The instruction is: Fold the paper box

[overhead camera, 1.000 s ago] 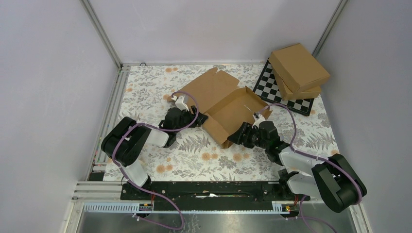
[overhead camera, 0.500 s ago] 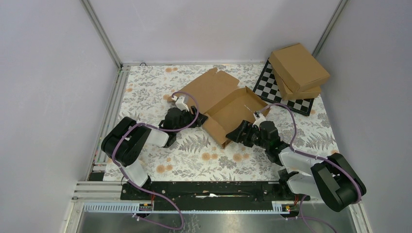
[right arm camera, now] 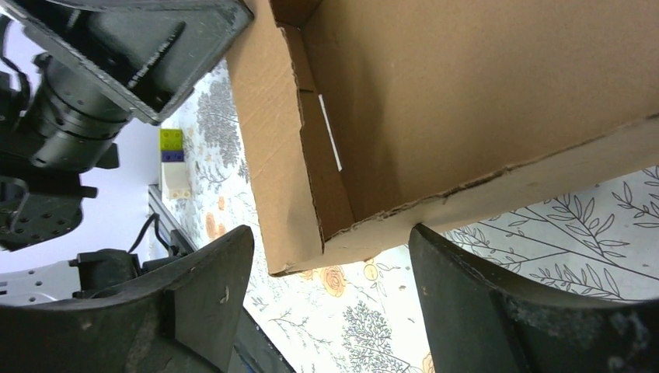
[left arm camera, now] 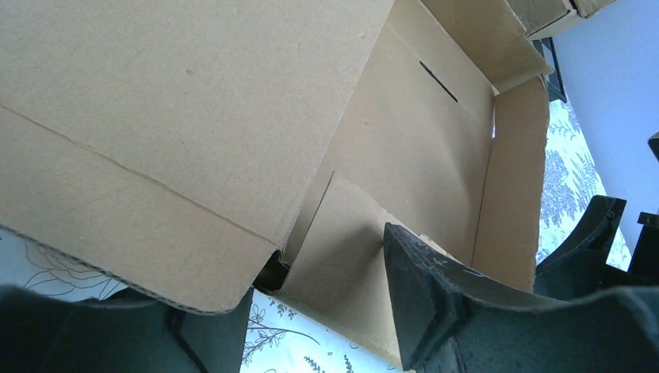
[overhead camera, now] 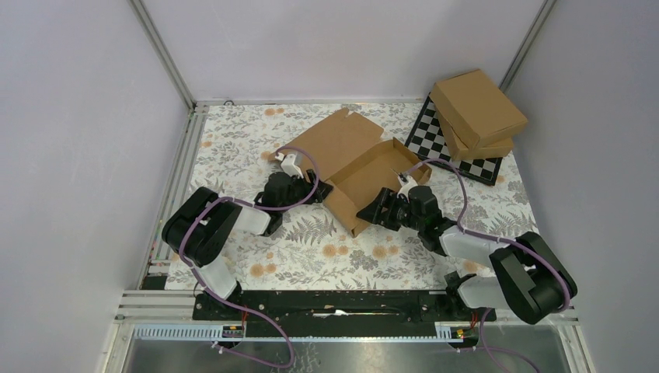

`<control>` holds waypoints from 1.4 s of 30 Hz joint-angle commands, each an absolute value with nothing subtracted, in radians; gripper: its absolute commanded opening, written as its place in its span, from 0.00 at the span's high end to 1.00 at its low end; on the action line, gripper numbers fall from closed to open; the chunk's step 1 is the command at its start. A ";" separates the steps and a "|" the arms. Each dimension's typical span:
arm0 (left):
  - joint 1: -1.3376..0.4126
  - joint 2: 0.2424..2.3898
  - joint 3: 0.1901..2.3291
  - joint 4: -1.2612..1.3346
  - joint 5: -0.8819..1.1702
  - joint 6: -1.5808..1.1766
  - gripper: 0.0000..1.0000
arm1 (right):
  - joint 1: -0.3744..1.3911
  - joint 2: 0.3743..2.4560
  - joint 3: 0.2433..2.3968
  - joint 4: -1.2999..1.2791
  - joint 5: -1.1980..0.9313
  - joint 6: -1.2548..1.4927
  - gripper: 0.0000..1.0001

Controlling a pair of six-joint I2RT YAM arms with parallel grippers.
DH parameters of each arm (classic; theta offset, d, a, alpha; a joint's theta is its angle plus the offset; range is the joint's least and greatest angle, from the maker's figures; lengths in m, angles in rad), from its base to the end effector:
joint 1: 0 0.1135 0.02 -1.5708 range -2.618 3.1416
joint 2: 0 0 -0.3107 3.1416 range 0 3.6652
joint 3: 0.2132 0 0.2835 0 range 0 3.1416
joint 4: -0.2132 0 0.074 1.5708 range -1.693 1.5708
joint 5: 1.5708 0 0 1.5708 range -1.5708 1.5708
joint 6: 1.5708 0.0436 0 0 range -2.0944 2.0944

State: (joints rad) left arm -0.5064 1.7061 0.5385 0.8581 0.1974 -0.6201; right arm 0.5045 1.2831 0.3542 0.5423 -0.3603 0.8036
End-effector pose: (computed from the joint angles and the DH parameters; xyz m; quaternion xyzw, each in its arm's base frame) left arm 0.2906 -0.1709 0.1545 0.0124 0.8057 -0.3806 0.4537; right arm 0.2133 0.1353 0.1821 0.0228 0.8221 0.4521 0.3453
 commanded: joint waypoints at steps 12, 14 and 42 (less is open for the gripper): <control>-0.562 1.695 0.650 0.639 0.085 -0.581 0.44 | 0.555 1.372 0.486 0.415 -0.358 0.706 0.20; -0.568 1.699 0.675 0.589 0.070 -0.580 0.47 | 0.558 1.380 0.504 0.373 -0.342 0.691 0.20; -0.578 1.717 0.819 0.259 0.004 -0.576 0.94 | 0.703 1.205 0.800 -0.104 -0.212 0.253 0.01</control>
